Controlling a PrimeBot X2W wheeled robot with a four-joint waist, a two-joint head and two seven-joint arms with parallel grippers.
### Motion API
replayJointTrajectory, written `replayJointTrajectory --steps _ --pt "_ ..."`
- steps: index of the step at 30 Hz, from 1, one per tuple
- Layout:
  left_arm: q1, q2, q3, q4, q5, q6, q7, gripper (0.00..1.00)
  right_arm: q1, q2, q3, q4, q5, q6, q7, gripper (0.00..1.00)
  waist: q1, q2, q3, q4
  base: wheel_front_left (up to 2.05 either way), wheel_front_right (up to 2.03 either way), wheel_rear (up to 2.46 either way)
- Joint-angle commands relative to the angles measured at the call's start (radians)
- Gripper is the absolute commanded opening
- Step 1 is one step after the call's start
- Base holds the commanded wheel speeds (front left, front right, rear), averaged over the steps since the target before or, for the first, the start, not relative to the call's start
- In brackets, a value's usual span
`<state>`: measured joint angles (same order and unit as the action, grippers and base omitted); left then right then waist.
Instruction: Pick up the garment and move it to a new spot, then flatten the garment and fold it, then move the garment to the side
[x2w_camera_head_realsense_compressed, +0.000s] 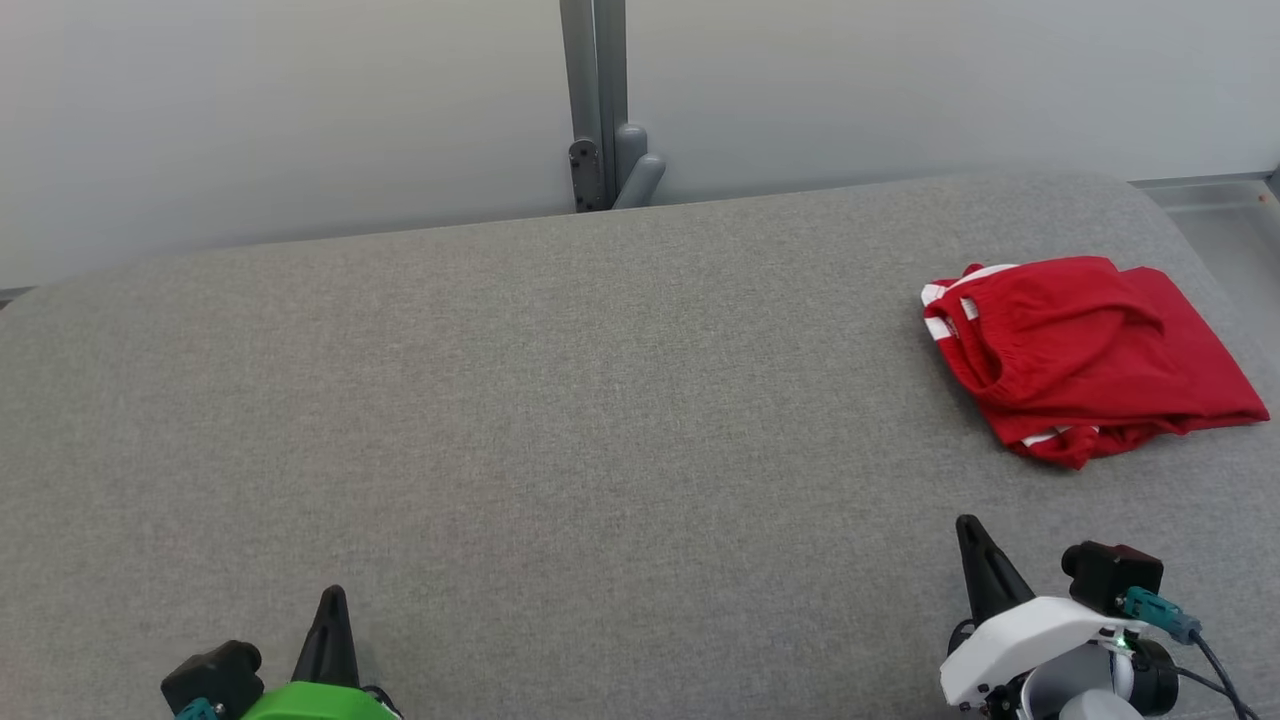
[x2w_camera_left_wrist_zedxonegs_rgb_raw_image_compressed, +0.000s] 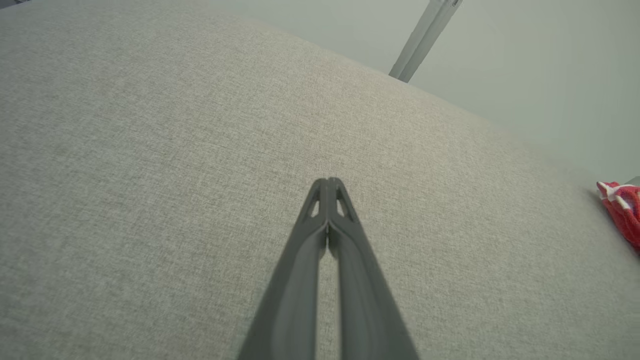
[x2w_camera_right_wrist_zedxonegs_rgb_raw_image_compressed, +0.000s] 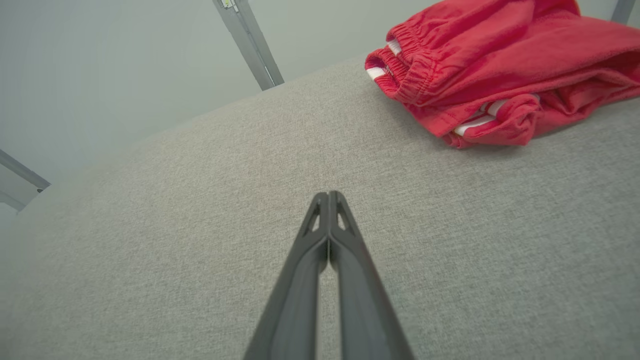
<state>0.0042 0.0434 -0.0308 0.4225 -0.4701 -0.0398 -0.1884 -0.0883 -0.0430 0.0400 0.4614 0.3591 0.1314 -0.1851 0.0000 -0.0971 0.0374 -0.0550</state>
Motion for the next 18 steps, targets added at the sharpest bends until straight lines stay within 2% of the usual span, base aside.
replayJointTrajectory --steps 1,18 --pt "-0.035 0.003 0.009 -0.024 -0.043 -0.003 0.008 0.00 -0.031 -0.002 -0.008 -0.023 0.045 0.000 0.008 0.00 0.0000 -0.0003 0.001 0.001 0.00 0.00 0.00" --pt "-0.061 0.004 0.042 -0.083 -0.300 0.003 0.075 0.00 -0.048 -0.004 -0.041 -0.055 0.326 0.000 0.075 0.00 0.0000 -0.0003 0.010 0.009 0.00 0.00 0.00"
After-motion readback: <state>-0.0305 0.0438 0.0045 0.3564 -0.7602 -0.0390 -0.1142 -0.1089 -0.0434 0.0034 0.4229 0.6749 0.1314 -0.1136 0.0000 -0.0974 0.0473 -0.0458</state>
